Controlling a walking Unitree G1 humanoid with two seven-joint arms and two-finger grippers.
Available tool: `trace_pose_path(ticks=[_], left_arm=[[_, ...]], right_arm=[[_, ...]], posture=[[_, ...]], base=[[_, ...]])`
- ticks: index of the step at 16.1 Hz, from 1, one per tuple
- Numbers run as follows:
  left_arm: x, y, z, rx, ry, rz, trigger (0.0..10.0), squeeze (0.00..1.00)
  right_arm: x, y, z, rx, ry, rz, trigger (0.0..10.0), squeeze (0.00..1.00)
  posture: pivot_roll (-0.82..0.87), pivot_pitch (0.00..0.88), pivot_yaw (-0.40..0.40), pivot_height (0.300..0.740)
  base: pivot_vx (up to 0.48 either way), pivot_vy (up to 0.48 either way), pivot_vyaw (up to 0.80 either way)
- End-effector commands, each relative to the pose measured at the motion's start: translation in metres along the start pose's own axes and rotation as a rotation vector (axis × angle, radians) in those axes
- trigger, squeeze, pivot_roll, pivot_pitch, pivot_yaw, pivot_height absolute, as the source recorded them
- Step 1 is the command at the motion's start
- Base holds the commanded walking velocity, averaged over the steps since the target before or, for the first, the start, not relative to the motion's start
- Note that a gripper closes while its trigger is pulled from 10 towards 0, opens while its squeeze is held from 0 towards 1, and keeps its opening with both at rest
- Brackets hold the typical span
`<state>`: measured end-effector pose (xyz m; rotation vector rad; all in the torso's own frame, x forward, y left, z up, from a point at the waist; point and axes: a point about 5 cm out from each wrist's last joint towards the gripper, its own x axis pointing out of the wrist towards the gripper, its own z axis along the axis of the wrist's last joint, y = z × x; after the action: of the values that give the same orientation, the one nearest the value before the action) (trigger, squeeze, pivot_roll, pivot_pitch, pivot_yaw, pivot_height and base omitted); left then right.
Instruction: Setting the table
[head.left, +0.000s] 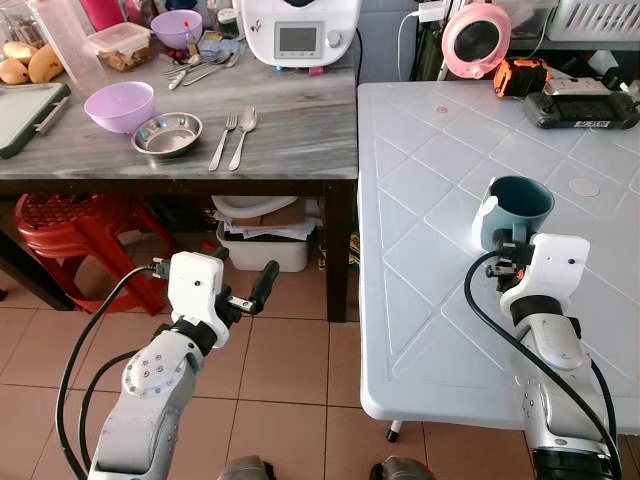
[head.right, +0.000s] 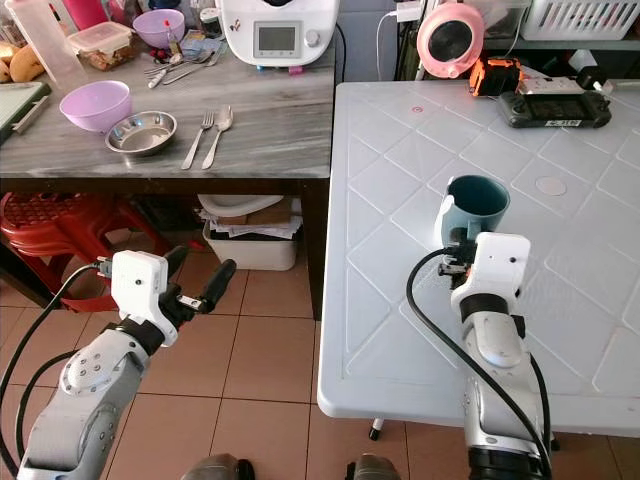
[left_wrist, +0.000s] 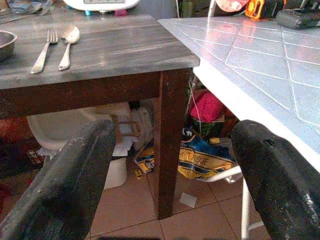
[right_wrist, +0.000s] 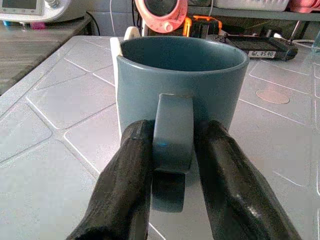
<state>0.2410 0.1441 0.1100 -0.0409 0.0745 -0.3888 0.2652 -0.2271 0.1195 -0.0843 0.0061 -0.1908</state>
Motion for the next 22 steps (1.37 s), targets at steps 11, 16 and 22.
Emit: trace_pose_path(ticks=[11, 16, 22], left_arm=[[0.009, 0.003, -0.009, -0.049, 0.021, 0.061, 10.0, 0.0], [0.023, 0.001, -0.003, -0.063, -0.03, 0.067, 10.0, 0.0], [0.032, 0.004, 0.002, -0.038, -0.073, 0.138, 10.0, 0.0]], right_arm=[[0.0, 0.01, 0.001, 0.035, -0.011, 0.009, 3.0, 0.0], [-0.006, 0.03, 0.012, 0.03, -0.086, 0.078, 10.0, 0.0], [-0.005, 0.035, 0.016, 0.03, -0.103, 0.091, 10.0, 0.0]], posture=[[-0.01, 0.0, 0.046, 0.74], [-0.03, 0.0, 0.033, 0.74], [-0.04, 0.0, 0.019, 0.74]], base=[[0.0, 0.0, 0.0], [0.0, 0.265, 0.0], [0.0, 0.48, 0.0]])
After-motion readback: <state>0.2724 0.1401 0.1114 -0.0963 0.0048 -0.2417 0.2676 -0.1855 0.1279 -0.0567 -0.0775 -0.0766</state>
